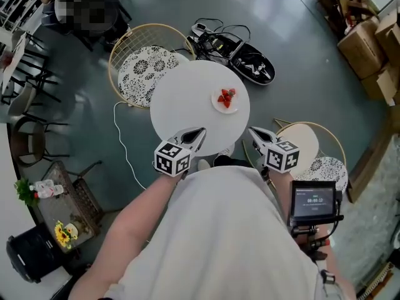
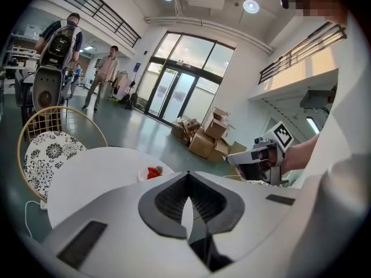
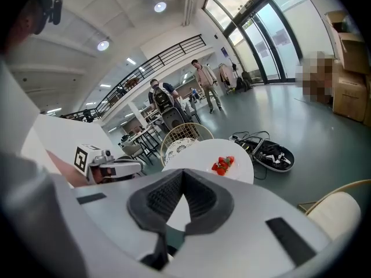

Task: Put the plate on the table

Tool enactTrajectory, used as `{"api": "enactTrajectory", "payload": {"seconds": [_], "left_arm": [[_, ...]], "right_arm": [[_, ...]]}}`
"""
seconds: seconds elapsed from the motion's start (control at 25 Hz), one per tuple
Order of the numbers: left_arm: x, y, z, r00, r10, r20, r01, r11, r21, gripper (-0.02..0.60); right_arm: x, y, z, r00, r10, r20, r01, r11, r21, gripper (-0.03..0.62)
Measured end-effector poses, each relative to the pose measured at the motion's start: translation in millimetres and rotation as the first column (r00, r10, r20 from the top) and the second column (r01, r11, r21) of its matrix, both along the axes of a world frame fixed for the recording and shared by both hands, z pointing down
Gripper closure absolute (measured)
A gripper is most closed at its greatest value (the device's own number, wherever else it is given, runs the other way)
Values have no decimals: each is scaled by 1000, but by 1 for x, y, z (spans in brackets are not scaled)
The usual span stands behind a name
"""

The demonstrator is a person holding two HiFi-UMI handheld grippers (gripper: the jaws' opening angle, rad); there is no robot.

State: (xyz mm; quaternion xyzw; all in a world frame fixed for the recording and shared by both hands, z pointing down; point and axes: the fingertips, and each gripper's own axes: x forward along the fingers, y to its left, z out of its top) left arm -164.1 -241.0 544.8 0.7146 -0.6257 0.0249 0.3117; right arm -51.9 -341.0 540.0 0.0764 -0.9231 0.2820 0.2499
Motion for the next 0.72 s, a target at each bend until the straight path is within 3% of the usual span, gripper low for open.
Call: {"api": "enactTrajectory", "payload": {"seconds": [0.48, 0.72], "left_arm": [[1, -5, 2, 1000, 12, -16, -12, 1000, 6, 577], [22, -11, -3, 999, 2, -38, -2, 1000, 15, 577]], "right_arm": [[2, -3, 2, 1000, 5, -30, -4, 1000, 17, 591], [15, -5, -3, 999, -11, -44, 12, 1000, 9, 591]]}}
